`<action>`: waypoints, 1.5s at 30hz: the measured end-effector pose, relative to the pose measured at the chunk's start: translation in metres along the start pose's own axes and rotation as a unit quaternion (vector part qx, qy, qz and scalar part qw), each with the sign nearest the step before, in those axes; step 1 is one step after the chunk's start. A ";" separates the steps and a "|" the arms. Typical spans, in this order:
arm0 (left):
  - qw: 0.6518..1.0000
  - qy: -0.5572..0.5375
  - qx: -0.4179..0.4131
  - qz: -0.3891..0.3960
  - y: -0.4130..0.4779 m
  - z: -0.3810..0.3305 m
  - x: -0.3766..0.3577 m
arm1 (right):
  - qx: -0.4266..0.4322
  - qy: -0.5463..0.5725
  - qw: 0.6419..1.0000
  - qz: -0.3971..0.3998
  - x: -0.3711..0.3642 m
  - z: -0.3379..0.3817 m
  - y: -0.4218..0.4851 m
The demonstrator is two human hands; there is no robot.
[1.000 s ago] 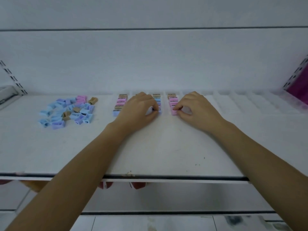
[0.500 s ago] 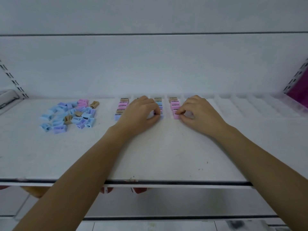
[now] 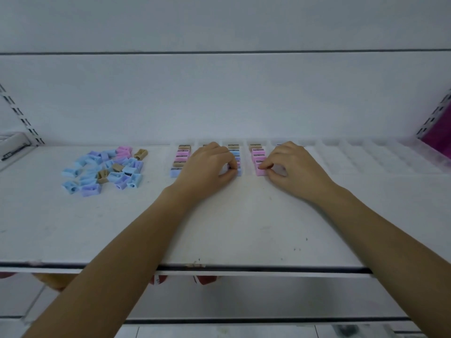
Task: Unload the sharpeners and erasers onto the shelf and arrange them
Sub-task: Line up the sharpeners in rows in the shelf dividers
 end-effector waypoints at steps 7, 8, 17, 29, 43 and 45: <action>1.000 0.011 -0.006 -0.011 0.000 -0.002 0.003 | -0.029 -0.002 0.999 -0.015 0.003 -0.003 0.000; 1.000 0.017 -0.006 -0.023 0.000 -0.001 0.005 | -0.039 -0.008 0.999 -0.023 0.004 -0.005 0.000; 0.999 0.036 0.026 0.022 -0.002 0.006 -0.003 | -0.035 -0.038 0.998 0.031 -0.006 -0.010 -0.001; 0.999 0.036 0.029 0.015 -0.001 0.007 -0.002 | -0.042 -0.051 0.998 0.010 -0.004 -0.012 0.001; 0.999 0.044 0.020 0.018 -0.001 0.008 -0.003 | -0.058 -0.094 0.993 0.047 -0.014 -0.015 -0.001; 0.999 0.042 0.020 0.014 -0.001 0.008 -0.003 | -0.062 -0.081 0.994 0.036 -0.010 -0.013 0.000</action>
Point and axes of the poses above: each hand's wrist, its own y-axis towards the middle knuckle, its own x-axis out of the back of the hand, z = x × y, the point moved 7 cm from there along y, towards the middle knuckle, and after that the axes turned 6 degrees about -z, right-handed, at the moved point
